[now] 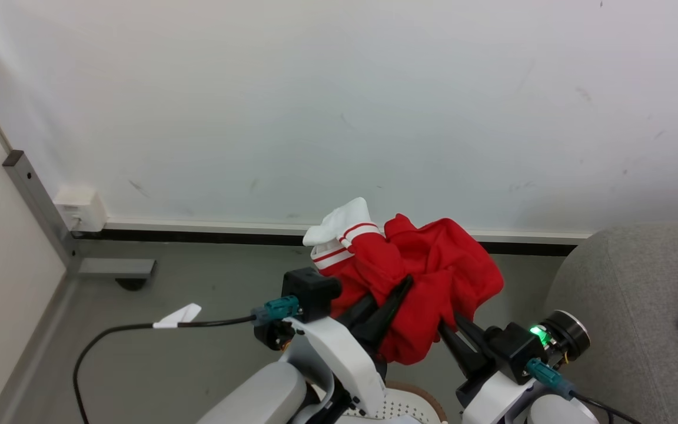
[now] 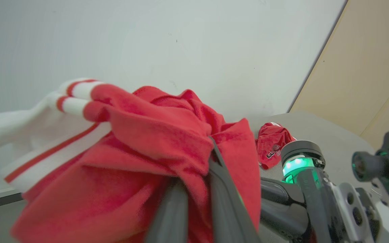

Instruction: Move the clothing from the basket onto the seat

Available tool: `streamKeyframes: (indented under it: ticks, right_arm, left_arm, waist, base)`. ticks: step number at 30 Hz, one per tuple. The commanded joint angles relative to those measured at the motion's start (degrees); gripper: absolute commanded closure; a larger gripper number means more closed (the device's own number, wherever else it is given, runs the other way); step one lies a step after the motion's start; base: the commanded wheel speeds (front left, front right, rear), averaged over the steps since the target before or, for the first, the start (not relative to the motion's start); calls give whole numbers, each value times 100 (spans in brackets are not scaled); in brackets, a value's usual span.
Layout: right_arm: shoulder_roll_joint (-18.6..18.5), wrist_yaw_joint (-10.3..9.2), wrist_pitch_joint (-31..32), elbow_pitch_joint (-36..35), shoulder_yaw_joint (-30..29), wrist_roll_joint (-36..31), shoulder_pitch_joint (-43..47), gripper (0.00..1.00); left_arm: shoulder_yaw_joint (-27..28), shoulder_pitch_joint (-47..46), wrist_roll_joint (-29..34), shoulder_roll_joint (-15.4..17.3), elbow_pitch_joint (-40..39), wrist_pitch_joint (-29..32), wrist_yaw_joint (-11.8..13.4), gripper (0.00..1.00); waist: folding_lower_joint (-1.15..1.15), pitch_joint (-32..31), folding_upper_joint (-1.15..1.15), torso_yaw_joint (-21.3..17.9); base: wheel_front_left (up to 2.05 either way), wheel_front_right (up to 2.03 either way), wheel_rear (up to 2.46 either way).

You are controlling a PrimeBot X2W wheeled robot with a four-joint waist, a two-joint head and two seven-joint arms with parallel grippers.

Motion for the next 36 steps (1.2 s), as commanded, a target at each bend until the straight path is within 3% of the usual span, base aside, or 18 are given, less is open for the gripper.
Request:
streamKeyframes:
  ticks: [1, 12, 13, 14, 15, 16, 30, 36]
  right_arm:
    - [-62, -13, -17, 7, -33, 67, -73, 100]
    - [-23, -13, -17, -385, -418, 677, 244, 100]
    - [-21, -13, -17, -459, -491, 749, 277, 100]
    - [-5, -13, -16, -542, -570, 821, 310, 100]
    - [4, -13, -16, -625, -636, 883, 328, 100]
    - [3, -13, -16, -725, -724, 942, 340, 100]
    - [-492, -13, -17, -1575, -1656, 1887, 666, 100]
    - [-778, -12, -17, -1728, -1853, 2166, 936, 100]
  left_arm:
    - [9, 44, -72, 24, -3, -29, 19, 100]
    - [33, 125, -73, 114, 55, -137, 102, 100]
    - [26, 131, -34, 120, 55, -152, 131, 72]
    - [15, 144, -3, 120, 49, -171, 152, 51]
    - [-2, 167, 9, 118, 39, -189, 169, 18]
    - [-12, 183, 23, 119, 30, -194, 178, 0]
    - [-343, 462, 168, -62, -57, -445, 113, 0]
    - [-384, 437, 382, -94, -75, -648, 114, 0]
  waist:
    - [0, 4, 0, -23]
    - [0, 63, 0, -245]
    - [0, 70, 0, -277]
    - [0, 77, 0, -312]
    - [0, 83, 0, -353]
    - [0, 89, 0, -392]
    - [0, 106, 0, -1151]
    - [0, 142, 0, -1708]
  base:
    - [0, 0, 0]
    - [0, 0, 0]
    - [0, 0, 0]
    - [0, 0, 0]
    - [0, 0, 0]
    - [0, 0, 0]
    - [0, 0, 0]
    - [0, 0, 0]
